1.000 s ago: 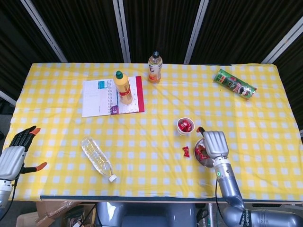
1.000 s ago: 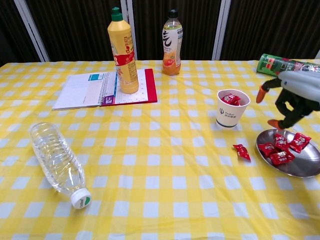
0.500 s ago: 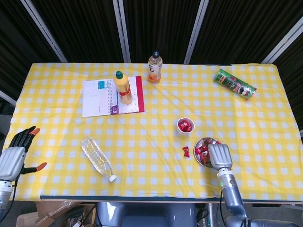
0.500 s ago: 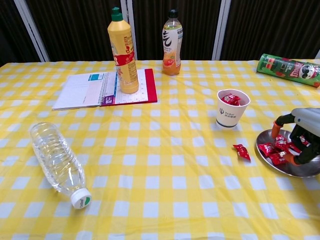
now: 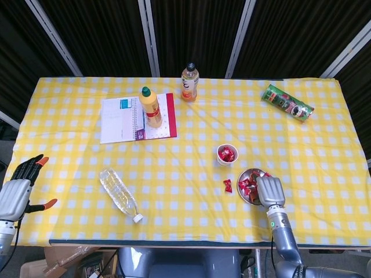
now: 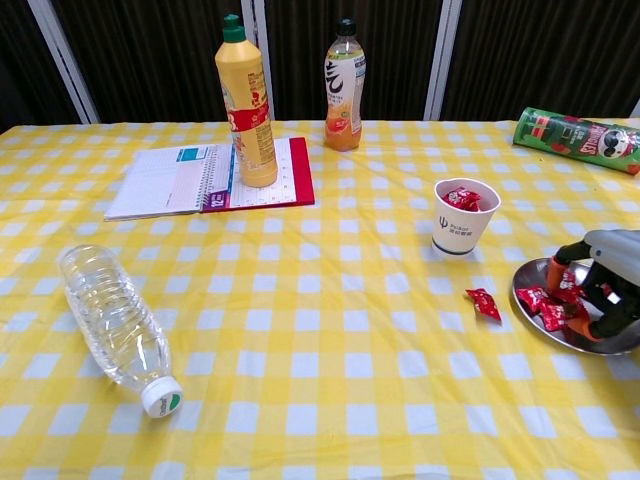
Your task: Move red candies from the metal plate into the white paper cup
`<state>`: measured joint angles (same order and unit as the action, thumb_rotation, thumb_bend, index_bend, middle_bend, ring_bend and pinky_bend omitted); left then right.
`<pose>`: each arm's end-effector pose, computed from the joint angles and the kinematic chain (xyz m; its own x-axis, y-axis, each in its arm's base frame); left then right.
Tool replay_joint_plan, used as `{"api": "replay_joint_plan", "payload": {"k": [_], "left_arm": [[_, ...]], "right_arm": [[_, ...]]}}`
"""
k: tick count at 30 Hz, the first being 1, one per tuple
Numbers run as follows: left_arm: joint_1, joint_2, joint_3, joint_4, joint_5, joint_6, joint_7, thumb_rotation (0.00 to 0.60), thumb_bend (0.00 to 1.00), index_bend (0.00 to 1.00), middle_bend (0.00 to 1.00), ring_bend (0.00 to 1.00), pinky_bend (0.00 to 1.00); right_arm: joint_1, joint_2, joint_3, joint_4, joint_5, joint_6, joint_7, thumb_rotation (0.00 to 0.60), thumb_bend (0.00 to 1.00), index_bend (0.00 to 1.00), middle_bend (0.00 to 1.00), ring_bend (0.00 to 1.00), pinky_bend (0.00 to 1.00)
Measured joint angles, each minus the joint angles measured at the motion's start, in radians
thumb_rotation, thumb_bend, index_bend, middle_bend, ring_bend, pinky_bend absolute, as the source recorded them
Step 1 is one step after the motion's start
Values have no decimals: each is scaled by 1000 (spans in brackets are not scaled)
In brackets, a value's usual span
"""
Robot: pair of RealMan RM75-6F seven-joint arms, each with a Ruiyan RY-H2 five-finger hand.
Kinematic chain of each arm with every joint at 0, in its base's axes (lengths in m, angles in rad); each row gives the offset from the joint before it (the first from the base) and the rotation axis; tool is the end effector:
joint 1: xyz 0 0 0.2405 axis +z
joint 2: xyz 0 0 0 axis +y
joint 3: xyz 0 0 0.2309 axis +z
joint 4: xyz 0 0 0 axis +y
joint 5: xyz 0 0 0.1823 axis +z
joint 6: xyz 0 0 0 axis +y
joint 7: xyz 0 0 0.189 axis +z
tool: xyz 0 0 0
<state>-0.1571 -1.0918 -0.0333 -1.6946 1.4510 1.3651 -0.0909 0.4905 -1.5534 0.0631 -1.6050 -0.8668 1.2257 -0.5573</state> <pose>-0.2660 0.2355 0.1530 0.2565 0.1206 0.9590 0.9665 -0.0211 -0.2558 -0.2302 -0.2942 0.0054 0.4203 -0.3529 0.8360 -0.8886 0.0263 0.4579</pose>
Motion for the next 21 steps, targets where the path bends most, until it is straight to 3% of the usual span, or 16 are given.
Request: {"api": "replay_joint_plan", "payload": {"k": [3, 7, 11, 14, 21], "left_arm": [[1, 0, 0, 3, 0, 0, -4, 600, 37, 0, 0, 0, 0], [1, 0, 0, 5, 0, 0, -6, 600, 37, 0, 0, 0, 0], [0, 0, 0, 3, 1, -1, -8, 600, 37, 0, 0, 0, 0], [-1, 0, -1, 1, 0, -2, -5, 600, 37, 0, 0, 0, 0], [-1, 1, -1, -1, -1, -2, -6, 600, 37, 0, 0, 0, 0]], "right_arm": [[-1, -9, 4, 21, 8, -14, 0, 600, 379, 408, 803, 875, 958], [-5, -19, 11, 41, 13, -28, 5, 600, 381, 513, 803, 875, 958], [-10, -21, 14, 47, -2, -31, 19, 600, 502, 603, 803, 875, 958], [-14, -20, 16, 48, -18, -32, 31, 600, 563, 610, 803, 875, 958], [-20, -8, 22, 24, -44, -24, 33, 600, 577, 611, 803, 875, 958]]}}
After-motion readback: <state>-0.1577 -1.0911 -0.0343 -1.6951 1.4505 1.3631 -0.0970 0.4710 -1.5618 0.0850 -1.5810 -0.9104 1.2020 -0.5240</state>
